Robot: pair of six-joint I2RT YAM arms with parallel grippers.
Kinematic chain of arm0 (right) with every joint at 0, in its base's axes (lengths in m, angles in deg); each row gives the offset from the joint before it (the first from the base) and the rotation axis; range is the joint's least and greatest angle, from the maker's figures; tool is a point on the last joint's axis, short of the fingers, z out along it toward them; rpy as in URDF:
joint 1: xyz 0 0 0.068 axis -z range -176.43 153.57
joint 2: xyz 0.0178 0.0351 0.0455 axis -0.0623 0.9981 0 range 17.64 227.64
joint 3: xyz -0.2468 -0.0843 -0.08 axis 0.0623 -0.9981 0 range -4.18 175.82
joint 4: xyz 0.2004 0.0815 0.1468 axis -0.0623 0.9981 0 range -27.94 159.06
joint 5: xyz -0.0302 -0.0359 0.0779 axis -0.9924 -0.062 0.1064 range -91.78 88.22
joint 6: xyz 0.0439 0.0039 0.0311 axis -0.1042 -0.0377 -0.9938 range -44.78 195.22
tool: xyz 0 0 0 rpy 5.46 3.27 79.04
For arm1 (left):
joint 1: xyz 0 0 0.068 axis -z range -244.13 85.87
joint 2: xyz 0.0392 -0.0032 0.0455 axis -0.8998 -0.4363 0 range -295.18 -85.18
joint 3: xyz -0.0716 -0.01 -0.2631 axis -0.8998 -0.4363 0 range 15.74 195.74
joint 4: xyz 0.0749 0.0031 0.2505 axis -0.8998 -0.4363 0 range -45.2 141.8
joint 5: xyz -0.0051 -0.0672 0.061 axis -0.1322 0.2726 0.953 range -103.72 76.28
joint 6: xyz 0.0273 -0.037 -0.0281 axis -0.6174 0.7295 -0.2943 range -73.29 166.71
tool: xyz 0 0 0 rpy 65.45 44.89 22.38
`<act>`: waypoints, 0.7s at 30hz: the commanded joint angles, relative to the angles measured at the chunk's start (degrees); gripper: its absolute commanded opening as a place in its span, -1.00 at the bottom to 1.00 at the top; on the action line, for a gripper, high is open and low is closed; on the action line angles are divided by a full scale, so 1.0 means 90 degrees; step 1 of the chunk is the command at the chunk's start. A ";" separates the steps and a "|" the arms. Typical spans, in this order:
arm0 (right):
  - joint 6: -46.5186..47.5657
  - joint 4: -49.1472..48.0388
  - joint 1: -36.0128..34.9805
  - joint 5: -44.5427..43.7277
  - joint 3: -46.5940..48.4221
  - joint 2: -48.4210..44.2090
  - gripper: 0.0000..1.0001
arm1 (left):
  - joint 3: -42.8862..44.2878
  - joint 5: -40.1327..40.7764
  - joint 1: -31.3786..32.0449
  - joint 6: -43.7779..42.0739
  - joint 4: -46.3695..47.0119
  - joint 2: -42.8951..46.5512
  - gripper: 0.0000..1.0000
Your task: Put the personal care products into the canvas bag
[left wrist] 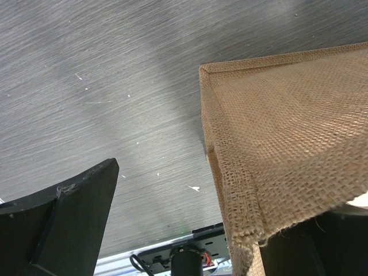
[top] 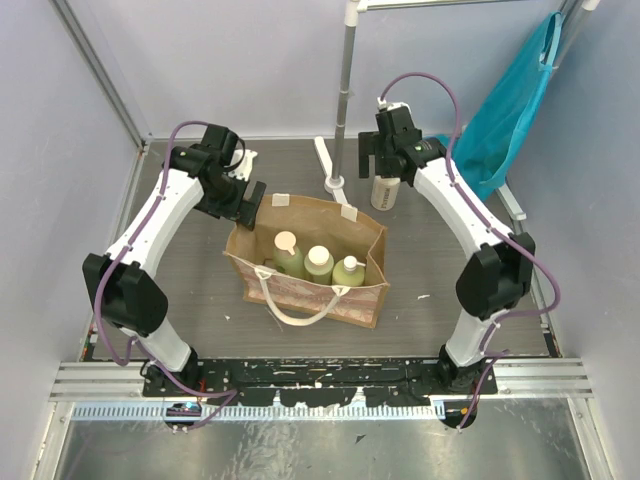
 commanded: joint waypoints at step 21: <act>-0.0149 0.1644 0.1017 0.0771 0.3082 0.2830 1.00 | -0.0075 0.0266 -0.0019 0.0137 0.0051 0.0000 0.96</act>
